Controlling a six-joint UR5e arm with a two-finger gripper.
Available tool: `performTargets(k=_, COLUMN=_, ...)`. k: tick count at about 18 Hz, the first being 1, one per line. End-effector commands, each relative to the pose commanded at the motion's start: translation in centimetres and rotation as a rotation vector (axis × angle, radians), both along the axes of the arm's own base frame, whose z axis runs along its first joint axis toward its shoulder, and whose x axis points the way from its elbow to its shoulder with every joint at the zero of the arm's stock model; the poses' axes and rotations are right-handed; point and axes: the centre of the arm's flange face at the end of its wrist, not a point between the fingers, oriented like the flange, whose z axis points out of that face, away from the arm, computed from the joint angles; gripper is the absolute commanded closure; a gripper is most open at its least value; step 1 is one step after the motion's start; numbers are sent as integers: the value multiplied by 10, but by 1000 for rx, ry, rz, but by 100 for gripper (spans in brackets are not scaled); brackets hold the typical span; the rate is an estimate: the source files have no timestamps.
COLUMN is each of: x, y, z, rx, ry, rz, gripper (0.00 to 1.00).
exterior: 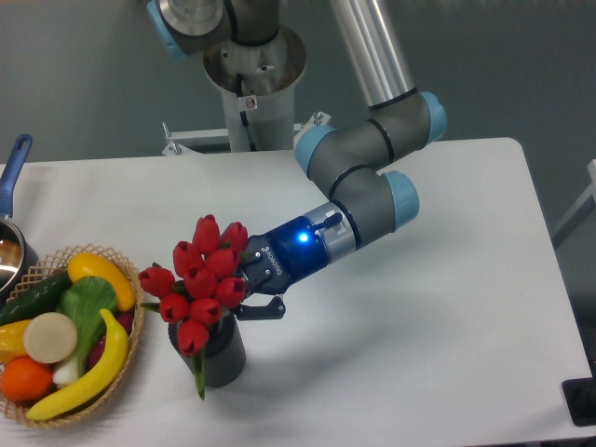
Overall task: Insert the flowers into the vase
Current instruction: 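Lower the tulip stems into the black vase opening, then push the tulips further down into the vase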
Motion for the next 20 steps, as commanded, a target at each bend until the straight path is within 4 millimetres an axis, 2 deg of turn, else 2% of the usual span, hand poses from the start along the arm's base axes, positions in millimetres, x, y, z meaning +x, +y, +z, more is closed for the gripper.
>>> performTargets(k=6, x=1, y=1, z=-28, rx=-17, ry=23, rz=4, gripper=63)
performTargets(k=16, x=6, y=-3, z=-39, rx=-18, ry=25, rz=4, gripper=59)
performTargets(k=20, x=6, y=-3, z=-42, rx=-20, ry=21, rz=4, gripper=53)
